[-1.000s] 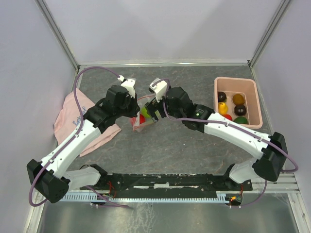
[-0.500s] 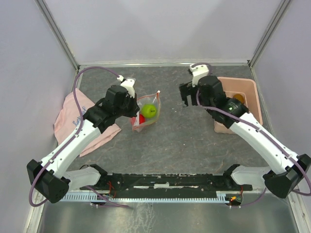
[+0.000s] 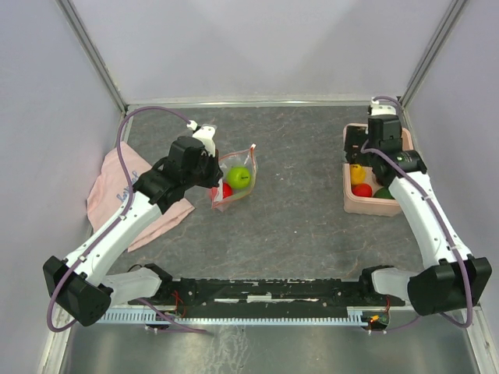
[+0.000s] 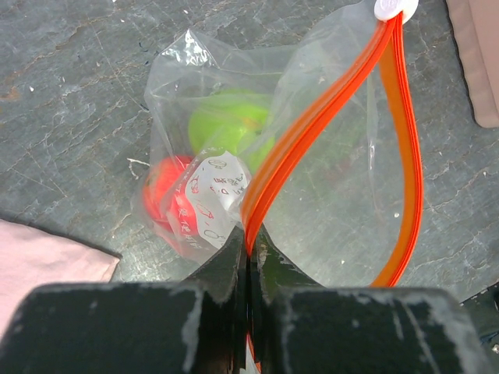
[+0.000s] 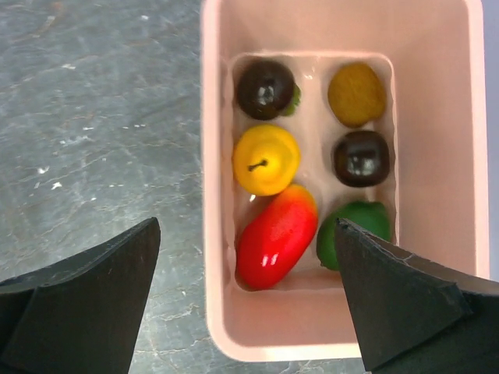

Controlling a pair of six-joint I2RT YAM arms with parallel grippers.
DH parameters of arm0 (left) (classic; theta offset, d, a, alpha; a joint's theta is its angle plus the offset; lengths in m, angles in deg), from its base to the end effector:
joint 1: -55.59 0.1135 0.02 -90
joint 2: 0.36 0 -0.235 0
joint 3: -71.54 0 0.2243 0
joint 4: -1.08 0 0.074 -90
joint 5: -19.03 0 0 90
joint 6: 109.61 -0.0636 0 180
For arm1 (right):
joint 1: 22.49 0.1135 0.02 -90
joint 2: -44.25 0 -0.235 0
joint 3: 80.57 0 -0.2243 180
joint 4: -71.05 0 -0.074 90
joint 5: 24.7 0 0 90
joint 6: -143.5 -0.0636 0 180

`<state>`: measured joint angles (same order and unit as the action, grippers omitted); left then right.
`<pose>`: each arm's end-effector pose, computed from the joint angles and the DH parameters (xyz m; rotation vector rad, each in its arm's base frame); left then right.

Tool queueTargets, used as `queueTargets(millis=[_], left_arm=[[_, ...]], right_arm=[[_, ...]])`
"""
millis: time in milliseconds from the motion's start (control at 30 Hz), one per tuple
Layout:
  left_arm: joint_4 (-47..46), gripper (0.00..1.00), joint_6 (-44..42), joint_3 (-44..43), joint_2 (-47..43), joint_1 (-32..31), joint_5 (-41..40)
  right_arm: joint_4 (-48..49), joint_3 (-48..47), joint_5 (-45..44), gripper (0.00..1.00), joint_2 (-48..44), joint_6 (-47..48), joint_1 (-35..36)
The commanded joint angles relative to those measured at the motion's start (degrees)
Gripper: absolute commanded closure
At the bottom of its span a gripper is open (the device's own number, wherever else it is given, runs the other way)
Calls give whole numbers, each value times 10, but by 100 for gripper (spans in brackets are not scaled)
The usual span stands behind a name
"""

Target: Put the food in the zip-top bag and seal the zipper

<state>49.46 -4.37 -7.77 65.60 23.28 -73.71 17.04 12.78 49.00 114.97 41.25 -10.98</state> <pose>0.2172 -0.1338 0.3010 0.3011 2.1916 -0.4155 0.2626 0.0353 0.3136 0.1676 2.1993 -0.0878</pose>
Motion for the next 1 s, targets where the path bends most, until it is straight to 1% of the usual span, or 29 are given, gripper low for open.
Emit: queueTargets(millis=[0,133,300,433,700,800,967], left_arm=[[-20,97,-29,-2,-10,3,-6],[-21,97,-30,-2,-7,3,-5],[-22,97,-31,-1,-8,3,-8],[-22,97,-32,-1,-7,3,-9],[-22,97,-32,-1,-4,3,-8],[-22,97,-33,-1,-3,3,-9],[-22,97,-33,0,-2,3,-11]], right_arm=[[32,38,50,0,13,-44,-79],[60,60,94,3,47,-67,-136],[92,72,115,7,88,-74,-176],[102,72,163,11,119,-58,-184],[127,77,235,10,173,-37,-184],[129,72,245,8,199,-31,-184],[144,70,228,8,230,-31,-184]])
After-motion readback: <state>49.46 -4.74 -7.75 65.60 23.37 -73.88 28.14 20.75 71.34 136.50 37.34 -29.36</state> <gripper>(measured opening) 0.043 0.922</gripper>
